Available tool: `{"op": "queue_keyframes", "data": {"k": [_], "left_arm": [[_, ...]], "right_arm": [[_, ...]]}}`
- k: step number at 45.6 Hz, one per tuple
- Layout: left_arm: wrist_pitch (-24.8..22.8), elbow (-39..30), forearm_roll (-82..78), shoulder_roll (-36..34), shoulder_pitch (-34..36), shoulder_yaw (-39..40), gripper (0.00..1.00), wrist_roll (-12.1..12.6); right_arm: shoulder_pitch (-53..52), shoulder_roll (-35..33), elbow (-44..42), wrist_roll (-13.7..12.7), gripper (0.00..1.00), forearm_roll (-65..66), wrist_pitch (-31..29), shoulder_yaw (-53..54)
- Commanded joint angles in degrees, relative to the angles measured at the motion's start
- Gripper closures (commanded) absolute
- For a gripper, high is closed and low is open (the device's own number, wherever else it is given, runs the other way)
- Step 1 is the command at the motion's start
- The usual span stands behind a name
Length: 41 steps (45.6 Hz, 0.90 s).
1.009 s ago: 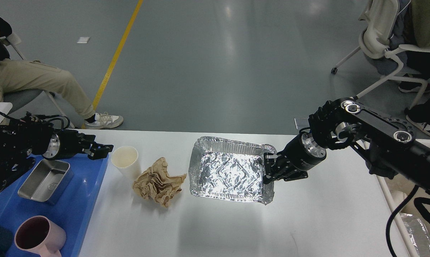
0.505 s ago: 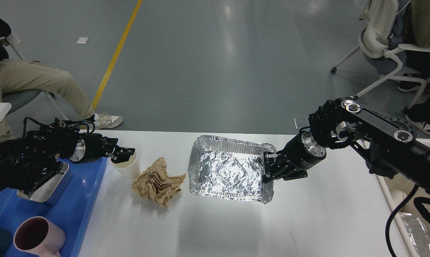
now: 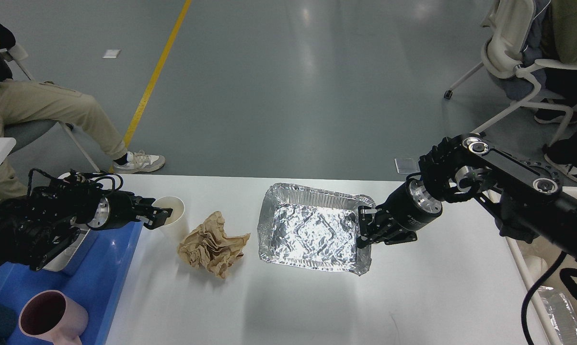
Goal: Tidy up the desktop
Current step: 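Close the left gripper around the white paper cup, then lift the paper cup with the left gripper toward the foil tray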
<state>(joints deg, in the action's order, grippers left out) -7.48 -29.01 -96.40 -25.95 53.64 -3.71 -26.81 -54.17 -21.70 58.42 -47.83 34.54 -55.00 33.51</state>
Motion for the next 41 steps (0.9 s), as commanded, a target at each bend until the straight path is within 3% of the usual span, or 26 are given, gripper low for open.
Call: {"op": "queue_keyframes", "data": {"k": [1, 7, 23, 31, 41], "left_arm": [[0.1, 0.4, 0.1, 0.0, -0.7, -0.8, 0.89, -0.1], [0.9, 0.6, 0.1, -0.1, -1.3, -0.8, 1.00, -0.9], [3.6, 1.2, 1.6, -2.1, -2.5, -0.6, 1.00, -5.4], [4.6, 0.7, 10.9, -10.4, -3.8, 0.1, 1.00, -8.4], [4.8, 0.7, 28.7, -14.9, -4.3, 2.0, 0.99, -9.0]], "right_arm": [[0.0, 0.0, 0.0, 0.0, 1.00, 0.0, 0.0, 0.1], [0.2, -0.1, 0.1, 0.0, 1.00, 0.0, 0.0, 0.3], [0.6, -0.2, -0.2, 0.0, 1.00, 0.1, 0.0, 0.3], [0.6, 0.1, -0.3, -0.1, 1.00, 0.3, 0.0, 0.2], [0.6, 0.3, -0.3, -0.1, 1.00, 0.5, 0.0, 0.2]]}}
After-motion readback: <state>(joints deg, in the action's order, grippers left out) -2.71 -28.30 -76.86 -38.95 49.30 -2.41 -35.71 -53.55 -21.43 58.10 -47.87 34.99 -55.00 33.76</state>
